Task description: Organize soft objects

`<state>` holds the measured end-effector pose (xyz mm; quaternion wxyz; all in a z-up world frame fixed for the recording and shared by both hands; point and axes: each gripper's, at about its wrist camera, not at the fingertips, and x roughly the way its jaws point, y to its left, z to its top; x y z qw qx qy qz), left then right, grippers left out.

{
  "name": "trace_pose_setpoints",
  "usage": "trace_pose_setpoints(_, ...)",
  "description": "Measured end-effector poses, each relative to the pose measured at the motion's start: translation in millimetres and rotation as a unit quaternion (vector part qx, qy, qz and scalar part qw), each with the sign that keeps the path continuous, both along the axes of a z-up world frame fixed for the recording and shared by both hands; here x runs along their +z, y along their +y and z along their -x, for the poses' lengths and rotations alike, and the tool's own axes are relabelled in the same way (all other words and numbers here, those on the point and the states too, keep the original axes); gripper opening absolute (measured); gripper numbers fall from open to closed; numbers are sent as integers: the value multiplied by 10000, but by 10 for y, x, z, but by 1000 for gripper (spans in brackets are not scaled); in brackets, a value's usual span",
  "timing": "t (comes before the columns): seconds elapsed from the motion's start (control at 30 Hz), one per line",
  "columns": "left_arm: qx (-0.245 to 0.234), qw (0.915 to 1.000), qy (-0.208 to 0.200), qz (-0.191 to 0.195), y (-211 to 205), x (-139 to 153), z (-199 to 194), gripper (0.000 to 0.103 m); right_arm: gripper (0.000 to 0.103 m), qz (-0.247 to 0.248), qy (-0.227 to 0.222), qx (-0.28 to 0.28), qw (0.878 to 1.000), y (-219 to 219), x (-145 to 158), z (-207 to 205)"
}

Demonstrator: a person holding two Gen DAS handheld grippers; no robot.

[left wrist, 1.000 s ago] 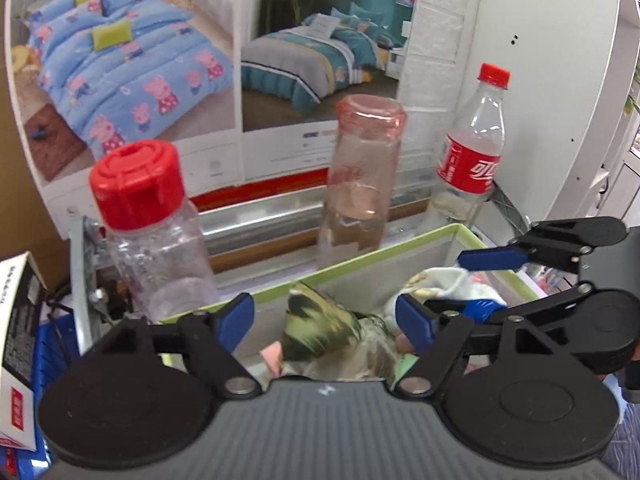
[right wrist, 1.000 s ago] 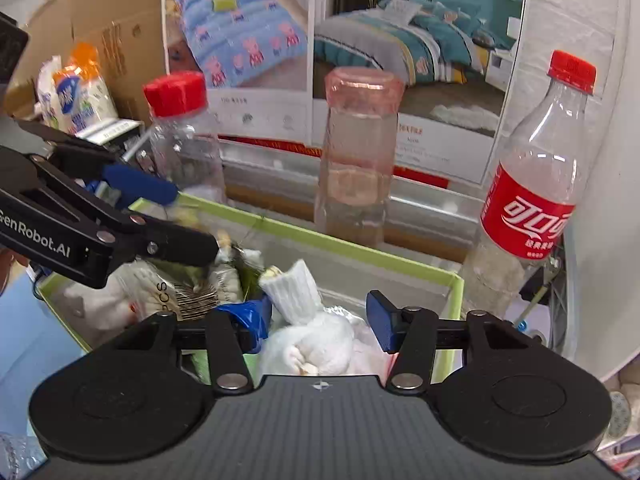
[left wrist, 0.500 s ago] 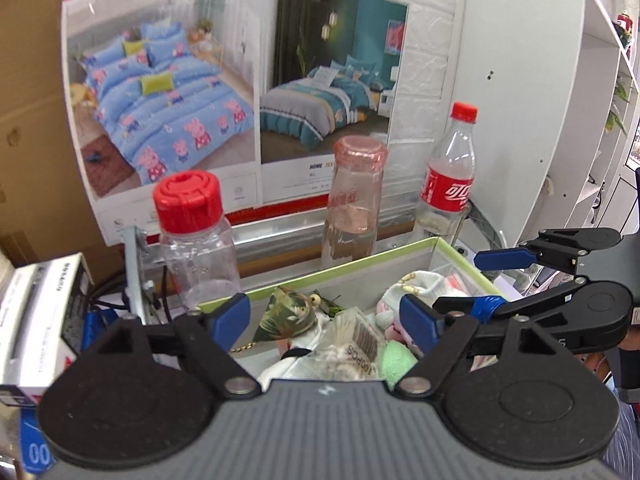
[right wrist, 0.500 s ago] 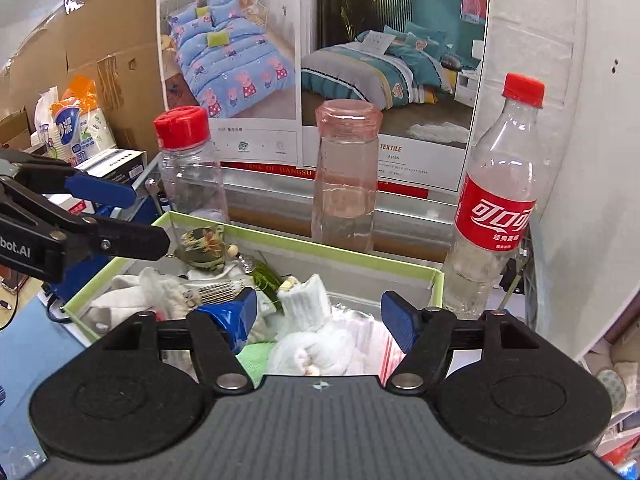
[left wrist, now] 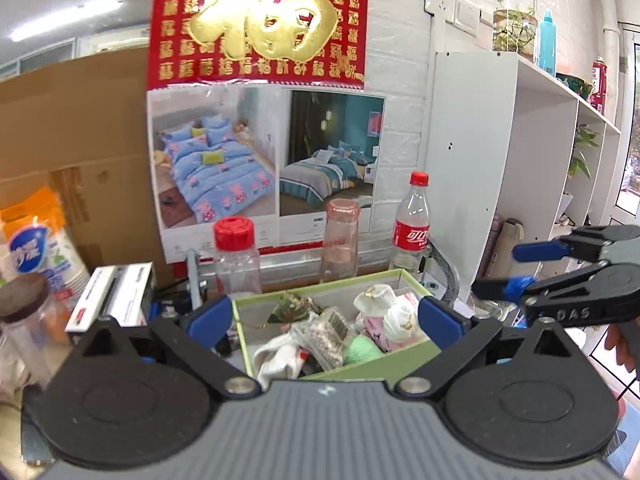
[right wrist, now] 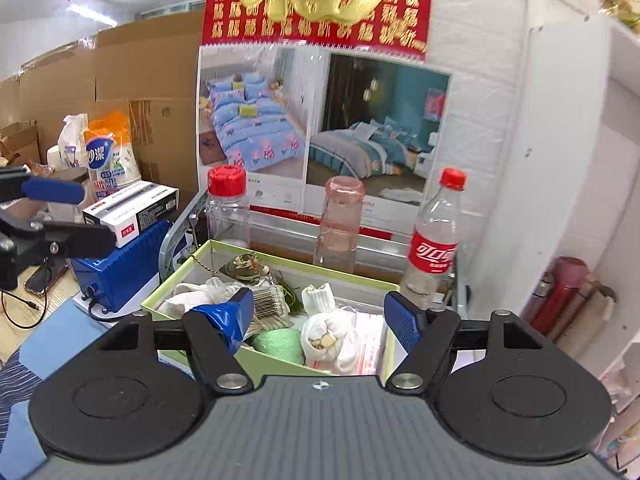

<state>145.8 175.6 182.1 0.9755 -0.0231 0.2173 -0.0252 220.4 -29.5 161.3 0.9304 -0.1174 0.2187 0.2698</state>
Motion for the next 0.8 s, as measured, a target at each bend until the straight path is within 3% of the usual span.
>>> trace_pose_setpoints(0.27,26,9964,351,766,-134,-419,414,98,59,228,-319,-269,9989,-227,42,603)
trace_pose_setpoints(0.4,453,9943,247,933,-172,-566,547,98,59,163,-248,-471,9985,-369,-114,724)
trace_pose_setpoints(0.5,948,9926,25,757,-221,-594,678,98,59,-17,-247,-752,9969,-457,-278,824)
trace_pose_setpoints(0.6,1249,9907,-121,519,-307,-634,781,98,59,-136,-625,-1307,9894,-430,-504,977)
trace_pose_setpoints(0.8,1445,9892,-165,203,-500,-829,968,98,59,-338,-861,-1897,9775,-308,-886,1240)
